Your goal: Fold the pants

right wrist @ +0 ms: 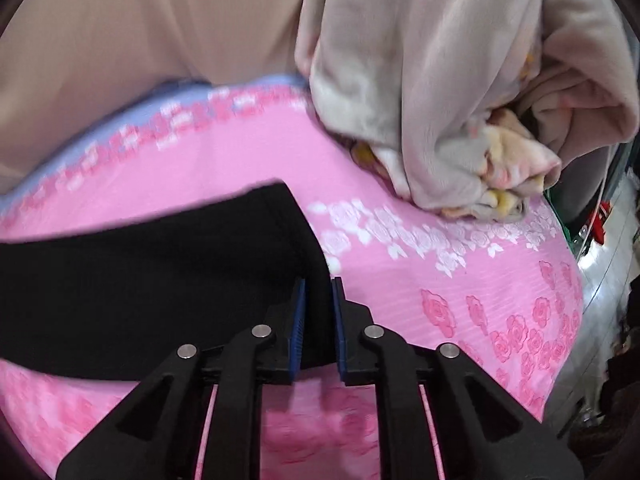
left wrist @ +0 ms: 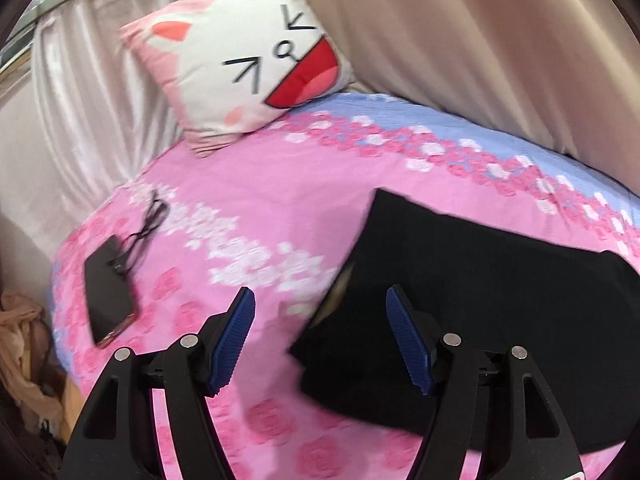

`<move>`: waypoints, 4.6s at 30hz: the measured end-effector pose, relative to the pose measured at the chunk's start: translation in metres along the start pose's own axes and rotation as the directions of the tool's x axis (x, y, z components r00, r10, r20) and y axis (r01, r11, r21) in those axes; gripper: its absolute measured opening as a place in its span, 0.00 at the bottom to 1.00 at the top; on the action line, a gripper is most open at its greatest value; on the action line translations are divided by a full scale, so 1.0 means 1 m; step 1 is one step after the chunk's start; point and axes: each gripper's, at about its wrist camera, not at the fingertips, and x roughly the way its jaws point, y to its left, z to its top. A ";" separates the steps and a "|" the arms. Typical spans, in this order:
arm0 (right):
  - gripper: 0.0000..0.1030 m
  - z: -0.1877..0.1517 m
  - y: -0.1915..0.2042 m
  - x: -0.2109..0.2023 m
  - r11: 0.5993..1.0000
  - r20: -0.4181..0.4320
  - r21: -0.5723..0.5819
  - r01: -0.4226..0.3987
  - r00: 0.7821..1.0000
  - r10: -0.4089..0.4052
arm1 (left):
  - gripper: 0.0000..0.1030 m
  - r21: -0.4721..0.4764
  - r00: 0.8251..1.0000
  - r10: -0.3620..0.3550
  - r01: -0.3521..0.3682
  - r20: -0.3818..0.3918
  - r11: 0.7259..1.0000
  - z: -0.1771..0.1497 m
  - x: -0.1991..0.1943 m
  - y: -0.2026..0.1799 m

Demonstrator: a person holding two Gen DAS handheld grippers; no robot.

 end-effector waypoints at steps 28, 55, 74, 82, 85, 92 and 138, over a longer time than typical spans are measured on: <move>0.58 -0.021 -0.027 0.011 0.992 -0.061 0.113 -0.047 0.997 0.054 | 0.89 0.090 0.988 -0.137 0.129 0.078 0.987 -0.026 -0.051 -0.107; 0.20 0.022 0.171 -0.039 0.856 -0.036 -0.061 -0.514 0.858 0.513 | 0.89 0.139 0.957 -0.290 0.285 0.016 0.948 -0.083 -0.056 -0.158; 0.20 -0.060 0.499 -0.042 0.605 -0.352 -0.412 -0.682 0.731 0.584 | 0.89 -0.021 0.944 -0.327 0.328 0.048 0.945 -0.085 -0.035 -0.072; 0.20 -0.085 0.520 -0.045 0.607 -0.326 -0.523 -0.598 0.798 0.506 | 0.89 -0.082 0.932 -0.360 0.362 0.046 0.928 -0.086 -0.031 -0.062; 0.20 -0.086 0.523 -0.052 0.591 -0.327 -0.522 -0.615 0.784 0.527 | 0.89 -0.090 0.934 -0.354 0.357 0.047 0.930 -0.085 -0.031 -0.061; 0.43 -0.104 0.540 -0.059 0.557 -0.305 -0.595 -0.579 0.804 0.510 | 0.89 -0.101 0.939 -0.341 0.344 0.044 0.933 -0.085 -0.032 -0.057; 0.65 -0.064 0.285 -0.080 0.844 -0.045 -0.255 -0.472 0.878 0.477 | 0.11 -0.151 0.914 -0.378 0.399 0.149 0.905 0.030 -0.109 -0.096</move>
